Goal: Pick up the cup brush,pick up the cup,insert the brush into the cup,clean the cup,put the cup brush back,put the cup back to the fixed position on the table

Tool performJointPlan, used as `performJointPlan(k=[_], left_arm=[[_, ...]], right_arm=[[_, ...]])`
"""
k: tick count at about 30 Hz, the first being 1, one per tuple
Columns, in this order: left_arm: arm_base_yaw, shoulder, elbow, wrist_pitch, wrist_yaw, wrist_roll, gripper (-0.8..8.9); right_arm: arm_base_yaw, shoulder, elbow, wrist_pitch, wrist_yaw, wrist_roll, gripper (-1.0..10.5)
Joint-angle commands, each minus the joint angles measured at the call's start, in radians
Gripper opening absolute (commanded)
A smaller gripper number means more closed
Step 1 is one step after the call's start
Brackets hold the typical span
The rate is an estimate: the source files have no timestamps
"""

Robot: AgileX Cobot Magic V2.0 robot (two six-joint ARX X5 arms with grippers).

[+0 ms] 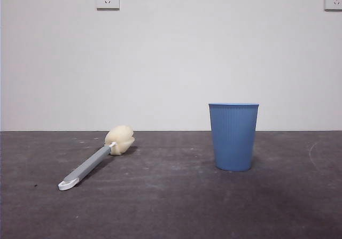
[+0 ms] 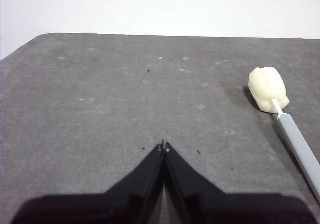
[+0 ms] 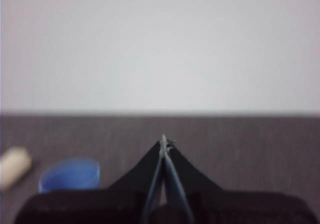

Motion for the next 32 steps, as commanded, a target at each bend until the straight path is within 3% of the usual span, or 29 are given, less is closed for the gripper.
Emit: performJointPlan(k=[1,5,13,18,21,32], left_arm=[[0.004,-0.002,-0.014,0.005,-0.002,-0.007,-0.03],[0.004,-0.002,-0.014,0.005,-0.002,-0.007,-0.03],[0.004,-0.002,-0.014,0.006,-0.002,-0.007,-0.03],[0.004,-0.002,-0.014,0.006,-0.002,-0.007,-0.03],[0.004,-0.002,-0.014,0.006,-0.002,-0.007,-0.03],[0.004,-0.002,-0.014,0.006,-0.002,-0.007,-0.03]], right_arm=[[-0.023,-0.032,-0.077,0.014,-0.046,0.013,0.0],[-0.052,-0.079,-0.173,0.015,-0.084,0.012,0.0],[-0.070,-0.077,-0.276,0.010,-0.083,0.037,0.0],[-0.070,-0.077,-0.276,-0.033,-0.082,0.037,0.0],[-0.070,-0.077,-0.276,-0.031,-0.080,0.077,0.0],[-0.070,-0.065,-0.276,-0.031,-0.075,0.077,0.0]])
